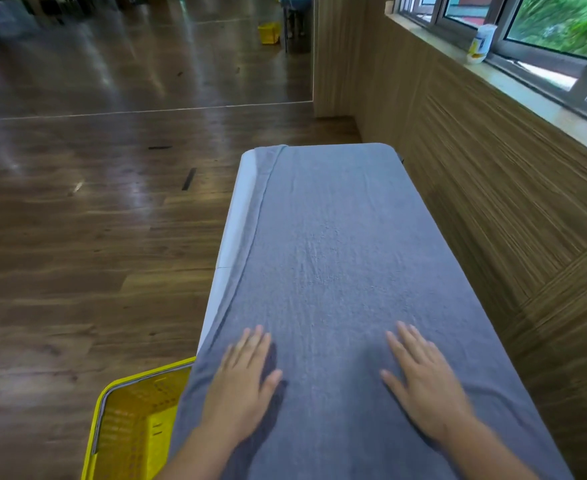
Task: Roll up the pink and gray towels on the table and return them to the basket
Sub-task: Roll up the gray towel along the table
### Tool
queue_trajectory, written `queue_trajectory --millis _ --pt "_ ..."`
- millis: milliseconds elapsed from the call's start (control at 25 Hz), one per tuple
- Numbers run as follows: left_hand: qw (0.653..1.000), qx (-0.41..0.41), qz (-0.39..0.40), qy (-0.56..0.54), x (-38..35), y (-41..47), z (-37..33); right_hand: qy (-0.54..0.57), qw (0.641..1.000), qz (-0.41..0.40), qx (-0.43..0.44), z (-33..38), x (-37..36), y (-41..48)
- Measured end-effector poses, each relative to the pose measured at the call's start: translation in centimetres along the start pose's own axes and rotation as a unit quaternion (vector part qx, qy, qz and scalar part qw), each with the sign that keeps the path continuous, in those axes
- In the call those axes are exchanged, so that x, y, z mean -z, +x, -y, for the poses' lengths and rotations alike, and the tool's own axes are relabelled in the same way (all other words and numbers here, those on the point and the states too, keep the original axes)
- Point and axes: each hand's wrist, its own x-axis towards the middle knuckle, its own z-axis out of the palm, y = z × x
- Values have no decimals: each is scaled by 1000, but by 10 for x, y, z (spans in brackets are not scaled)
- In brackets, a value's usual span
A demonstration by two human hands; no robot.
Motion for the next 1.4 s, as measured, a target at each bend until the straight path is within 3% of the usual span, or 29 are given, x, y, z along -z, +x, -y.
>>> queue_trajectory --millis 120,200,360,440,520,680,760,880,960,1040,1080,1240,1320,1400 --pt "999 -25 36 17 -11 60 -19 -13 998 29 47 39 -13 54" --pt "999 2 35 23 -7 70 12 -23 998 35 41 16 -14 57" --pt "995 100 -5 27 13 39 104 -36 997 -3 -67 -91 4 22" --pt "987 157 -19 28 22 41 105 -26 993 -6 -111 -105 14 26" --pt "992 113 -50 9 20 68 54 -13 995 -25 -91 -69 14 52" --pt "997 -71 6 -5 -24 112 -79 -7 997 -17 77 52 -22 105" --pt "997 -67 37 16 -26 118 -72 -12 995 -2 96 49 -25 107" --pt "998 -3 18 61 -12 94 21 -34 999 8 0 -48 -5 71" --pt "993 96 -5 74 7 76 80 -59 994 6 -96 -112 13 42" --pt "984 162 -29 69 18 68 74 -54 987 5 -150 -120 22 29" --pt "986 151 -46 48 15 69 46 -37 990 -9 -137 -100 19 31" --pt "996 -90 -17 8 -28 26 -111 28 997 -8 68 29 -24 4" --pt "995 -97 5 29 -38 -7 -110 12 995 10 100 35 -33 -28" --pt "997 -43 11 59 -34 -36 -54 -12 997 12 70 -19 -28 -59"
